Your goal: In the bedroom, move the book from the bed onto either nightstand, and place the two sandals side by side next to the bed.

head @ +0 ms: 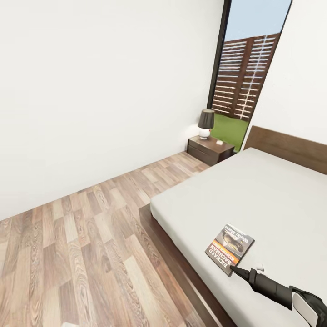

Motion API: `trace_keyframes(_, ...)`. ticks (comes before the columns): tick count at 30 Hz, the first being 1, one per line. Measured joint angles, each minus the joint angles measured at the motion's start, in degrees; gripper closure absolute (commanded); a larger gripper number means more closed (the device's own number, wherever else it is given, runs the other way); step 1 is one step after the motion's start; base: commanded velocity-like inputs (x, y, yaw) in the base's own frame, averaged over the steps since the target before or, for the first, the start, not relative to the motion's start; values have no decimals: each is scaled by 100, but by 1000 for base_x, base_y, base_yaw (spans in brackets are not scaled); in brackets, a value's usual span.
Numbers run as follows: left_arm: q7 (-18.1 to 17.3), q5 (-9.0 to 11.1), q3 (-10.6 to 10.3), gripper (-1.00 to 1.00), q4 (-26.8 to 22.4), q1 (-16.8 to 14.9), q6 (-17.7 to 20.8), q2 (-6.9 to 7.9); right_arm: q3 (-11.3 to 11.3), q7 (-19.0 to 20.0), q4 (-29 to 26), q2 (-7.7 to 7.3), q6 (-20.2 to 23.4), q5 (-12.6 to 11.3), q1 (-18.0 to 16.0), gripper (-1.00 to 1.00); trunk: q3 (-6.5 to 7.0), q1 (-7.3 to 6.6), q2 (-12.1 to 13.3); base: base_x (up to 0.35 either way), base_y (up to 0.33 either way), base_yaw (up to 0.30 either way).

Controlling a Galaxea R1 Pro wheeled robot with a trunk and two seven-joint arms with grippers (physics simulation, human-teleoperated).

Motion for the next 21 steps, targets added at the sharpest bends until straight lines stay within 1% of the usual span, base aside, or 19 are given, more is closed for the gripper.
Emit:
trace_keyframes(1,16,-123,-1,-100,-2,25,-69,-10,0,0,0,0,0,1,0,100,0,0,0,0,0,265)
trace_keyframes(2,37,-332,-5,-100,-1,49,-234,-49,1,-4,7,0,-9,12,0,100,0,0,0,0,0,265)
trace_keyframes(3,51,-480,-6,-100,1,71,-341,-103,2,-6,25,0,-34,38,0,100,0,0,0,0,0,265)
trace_keyframes(5,68,-757,-10,-100,3,186,-466,-169,8,-9,146,0,-132,151,1,100,-1,0,0,0,0,266)
trace_keyframes(7,75,-975,-21,-100,1,410,-536,-193,16,-11,349,20,-315,330,1,100,-2,0,0,0,0,266)
trace_keyframes(10,107,-1067,-3,-100,1,526,-569,-255,4,-12,460,37,-487,427,2,100,0,0,0,0,0,266)
trace_keyframes(14,353,-1141,-5,-100,1,579,-634,-367,-7,-8,646,36,-687,459,8,100,0,0,-1,0,0,266)
trace_keyframes(17,424,-1162,0,-100,2,587,-677,-389,2,-5,716,38,-786,463,8,100,0,0,-1,0,0,266)
trace_keyframes(21,445,-1168,-4,-100,2,589,-692,-395,5,-4,740,43,-817,467,8,100,0,0,-1,0,0,266)
